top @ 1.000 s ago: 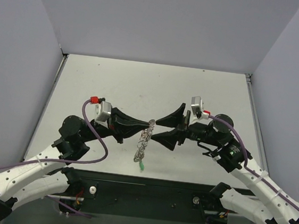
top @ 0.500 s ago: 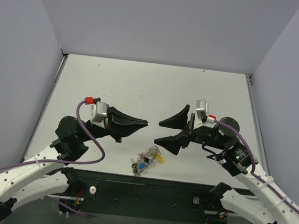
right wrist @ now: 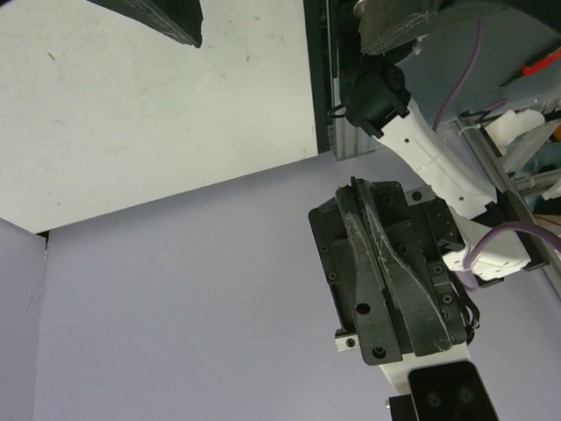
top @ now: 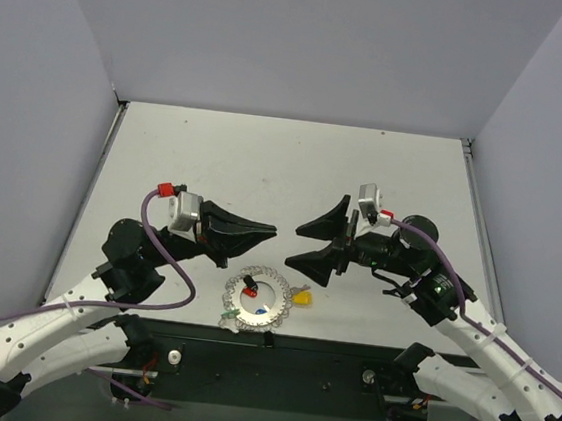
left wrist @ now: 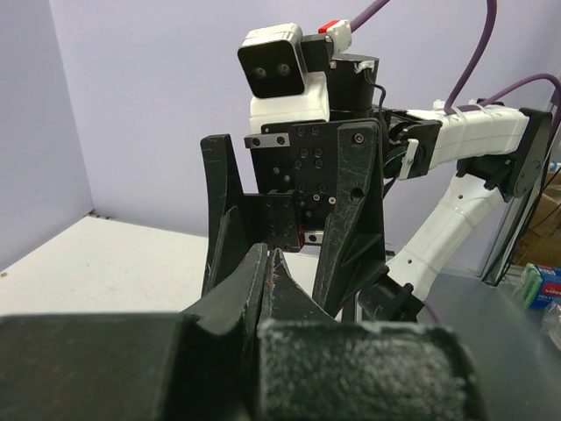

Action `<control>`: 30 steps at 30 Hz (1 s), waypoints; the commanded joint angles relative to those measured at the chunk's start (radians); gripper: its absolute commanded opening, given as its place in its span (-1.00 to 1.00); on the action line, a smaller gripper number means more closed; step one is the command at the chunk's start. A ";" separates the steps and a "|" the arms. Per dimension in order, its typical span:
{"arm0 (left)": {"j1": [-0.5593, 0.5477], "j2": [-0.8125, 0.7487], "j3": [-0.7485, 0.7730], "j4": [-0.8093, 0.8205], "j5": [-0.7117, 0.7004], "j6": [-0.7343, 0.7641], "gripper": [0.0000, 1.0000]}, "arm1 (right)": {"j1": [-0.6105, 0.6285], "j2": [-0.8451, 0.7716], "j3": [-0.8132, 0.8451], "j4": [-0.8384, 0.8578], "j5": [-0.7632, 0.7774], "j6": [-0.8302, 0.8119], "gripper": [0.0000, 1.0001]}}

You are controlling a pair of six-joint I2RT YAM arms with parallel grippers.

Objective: Put the keys on the keyring

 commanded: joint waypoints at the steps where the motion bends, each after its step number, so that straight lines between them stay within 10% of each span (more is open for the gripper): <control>1: -0.003 -0.023 0.021 -0.028 -0.023 0.027 -1.00 | -0.007 0.010 -0.016 0.033 0.009 -0.022 0.43; 23: 0.089 0.008 -0.002 -0.304 -0.179 -0.093 -1.00 | 0.025 0.278 -0.053 -0.054 0.093 -0.041 0.43; 30: 0.480 -0.001 -0.151 -0.268 0.051 -0.379 0.09 | 0.164 0.545 0.040 -0.112 0.263 -0.070 0.43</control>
